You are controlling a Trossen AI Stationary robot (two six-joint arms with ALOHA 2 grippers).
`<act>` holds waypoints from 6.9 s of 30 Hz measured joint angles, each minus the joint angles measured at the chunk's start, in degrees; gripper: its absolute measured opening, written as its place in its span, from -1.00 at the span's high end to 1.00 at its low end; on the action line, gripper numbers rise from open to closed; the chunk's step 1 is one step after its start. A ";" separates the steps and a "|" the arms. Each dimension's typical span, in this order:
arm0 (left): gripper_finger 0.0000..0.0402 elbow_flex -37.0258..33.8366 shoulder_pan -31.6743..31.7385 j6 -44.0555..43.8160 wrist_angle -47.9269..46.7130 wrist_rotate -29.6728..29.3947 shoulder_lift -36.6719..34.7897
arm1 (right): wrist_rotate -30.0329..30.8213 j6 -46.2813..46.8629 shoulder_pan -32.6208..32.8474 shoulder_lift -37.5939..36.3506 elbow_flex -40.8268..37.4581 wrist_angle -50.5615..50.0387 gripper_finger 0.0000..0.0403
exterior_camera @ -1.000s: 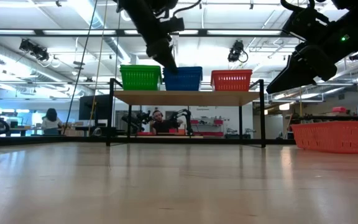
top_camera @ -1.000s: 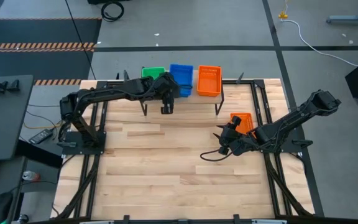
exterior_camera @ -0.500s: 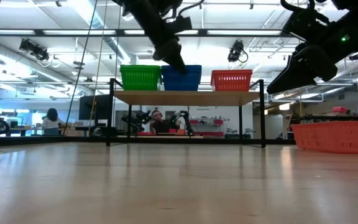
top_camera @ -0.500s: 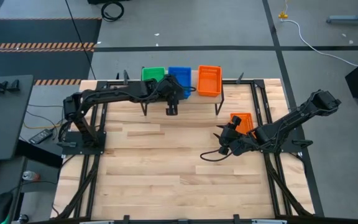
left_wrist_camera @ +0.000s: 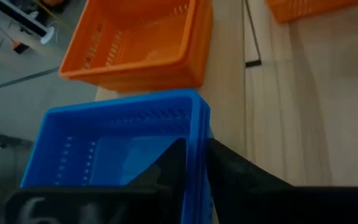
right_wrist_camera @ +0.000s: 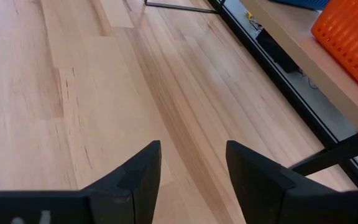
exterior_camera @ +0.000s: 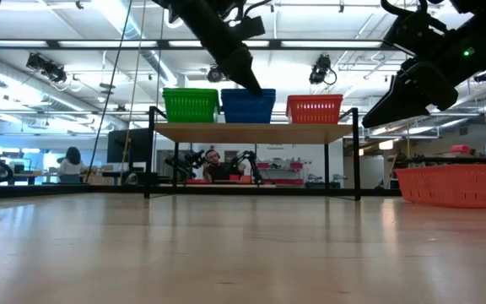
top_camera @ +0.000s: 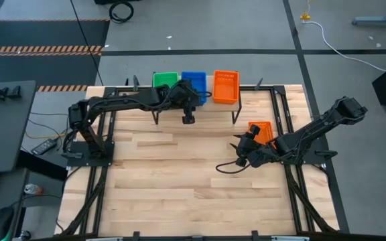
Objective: Stack baskets on shelf by color
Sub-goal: Stack the blue bin on the blue bin on the shelf, then stack the orange bin on the orange bin on the shelf
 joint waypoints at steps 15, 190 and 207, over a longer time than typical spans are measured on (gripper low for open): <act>0.88 0.00 -0.02 -0.12 1.34 1.39 0.02 | 0.00 0.00 -0.01 0.00 0.00 0.00 0.07; 0.95 -83.36 -25.76 -34.62 74.25 1.87 -35.23 | -35.17 23.84 -6.64 13.26 5.93 -48.95 0.62; 0.96 -83.36 -25.75 -34.50 74.17 1.85 -35.23 | -24.01 26.91 -6.18 10.36 29.01 -72.43 0.94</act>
